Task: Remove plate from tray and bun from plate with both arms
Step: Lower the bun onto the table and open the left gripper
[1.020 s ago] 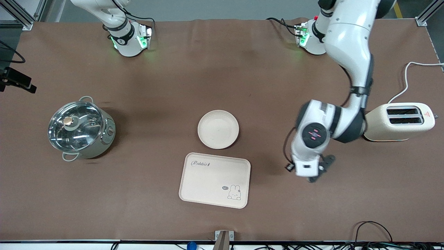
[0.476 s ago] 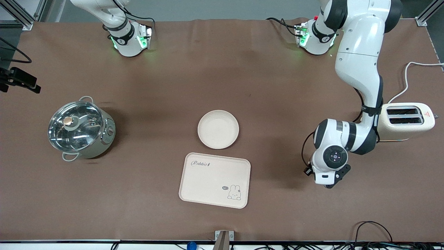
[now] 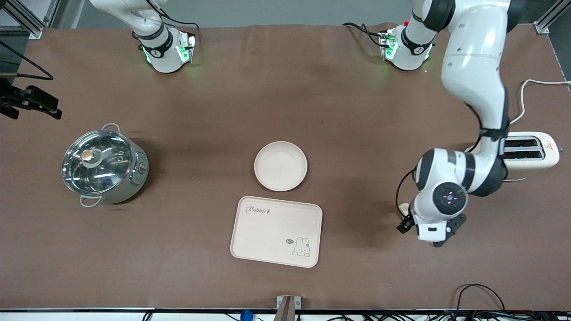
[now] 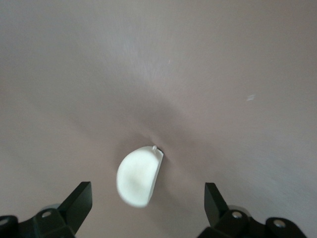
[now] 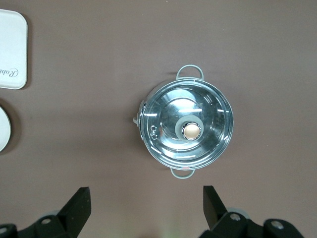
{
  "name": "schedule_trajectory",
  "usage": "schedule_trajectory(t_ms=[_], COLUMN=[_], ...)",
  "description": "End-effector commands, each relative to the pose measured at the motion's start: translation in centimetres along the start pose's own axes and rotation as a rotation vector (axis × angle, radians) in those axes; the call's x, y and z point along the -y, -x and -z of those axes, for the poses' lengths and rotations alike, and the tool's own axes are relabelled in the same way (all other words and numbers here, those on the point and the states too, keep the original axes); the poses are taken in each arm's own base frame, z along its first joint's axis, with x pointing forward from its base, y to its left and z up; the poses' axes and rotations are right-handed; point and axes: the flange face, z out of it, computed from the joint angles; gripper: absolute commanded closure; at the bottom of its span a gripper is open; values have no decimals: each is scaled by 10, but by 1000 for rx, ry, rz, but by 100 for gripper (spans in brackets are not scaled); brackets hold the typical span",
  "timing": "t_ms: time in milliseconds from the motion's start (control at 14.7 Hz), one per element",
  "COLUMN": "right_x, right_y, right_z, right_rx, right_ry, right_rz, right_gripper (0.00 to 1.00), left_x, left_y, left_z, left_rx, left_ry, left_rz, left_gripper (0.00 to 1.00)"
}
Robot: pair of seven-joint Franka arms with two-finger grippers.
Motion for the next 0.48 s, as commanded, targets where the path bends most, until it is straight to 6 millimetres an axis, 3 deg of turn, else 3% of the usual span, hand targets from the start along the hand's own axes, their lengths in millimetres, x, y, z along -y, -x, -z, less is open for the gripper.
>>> schedule_trajectory(t_ms=[0,204,340,408], right_x=[2,-2,-2,-2], right_y=[3,3,3,3], right_z=[4,3,3,3], right_rx=[-1,2,2,3], right_ry=[20,20,20,20], right_rz=[1,-6,-6,-6], right_gripper=[0,0,0,0], left_x=[33,75,118,133], left_y=[-8,-14,-18,-10], left_z=[103,179,228,250], left_rx=[-23,-34,-7,21], left_ry=[55,59,61,93], left_rz=[-150,-422,-539,-614], left_gripper=[0,0,0,0])
